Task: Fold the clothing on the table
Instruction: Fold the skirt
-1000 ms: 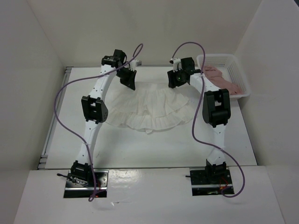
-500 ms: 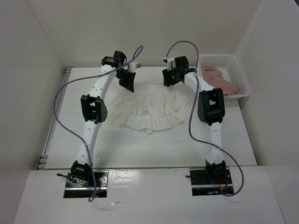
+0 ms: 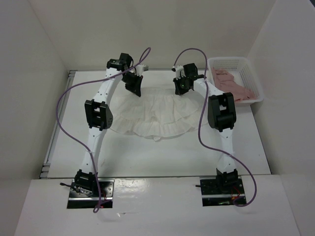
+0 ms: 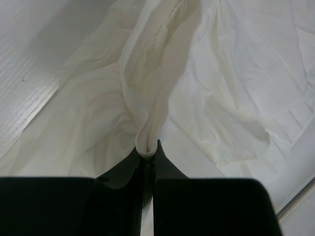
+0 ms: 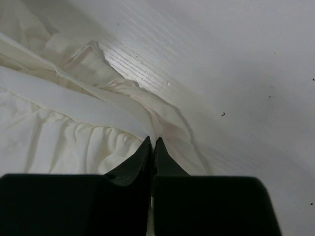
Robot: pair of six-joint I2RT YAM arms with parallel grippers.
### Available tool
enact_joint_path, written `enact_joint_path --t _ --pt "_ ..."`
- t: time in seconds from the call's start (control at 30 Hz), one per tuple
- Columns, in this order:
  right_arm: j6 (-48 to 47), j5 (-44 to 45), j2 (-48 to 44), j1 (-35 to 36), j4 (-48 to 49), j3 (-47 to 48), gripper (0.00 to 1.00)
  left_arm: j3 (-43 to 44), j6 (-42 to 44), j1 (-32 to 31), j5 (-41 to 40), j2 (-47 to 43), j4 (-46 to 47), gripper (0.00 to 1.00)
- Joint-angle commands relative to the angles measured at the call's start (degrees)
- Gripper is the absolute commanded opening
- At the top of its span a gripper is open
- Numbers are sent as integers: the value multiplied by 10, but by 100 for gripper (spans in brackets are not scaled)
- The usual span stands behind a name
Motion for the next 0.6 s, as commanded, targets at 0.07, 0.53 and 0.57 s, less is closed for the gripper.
enact_joint_path --t 0.07,0.53,0.57 --pt "-7 -2 -65 3 10 -19 0 -3 1 -2 -3 -53 -11 0" --pt "4 49 -272 26 -19 -128 0 -246 -17 -2 -56 -256 74 0" --pt "4 67 -284 33 -19 -139 0 -294 -27 -7 -68 -283 132 0"
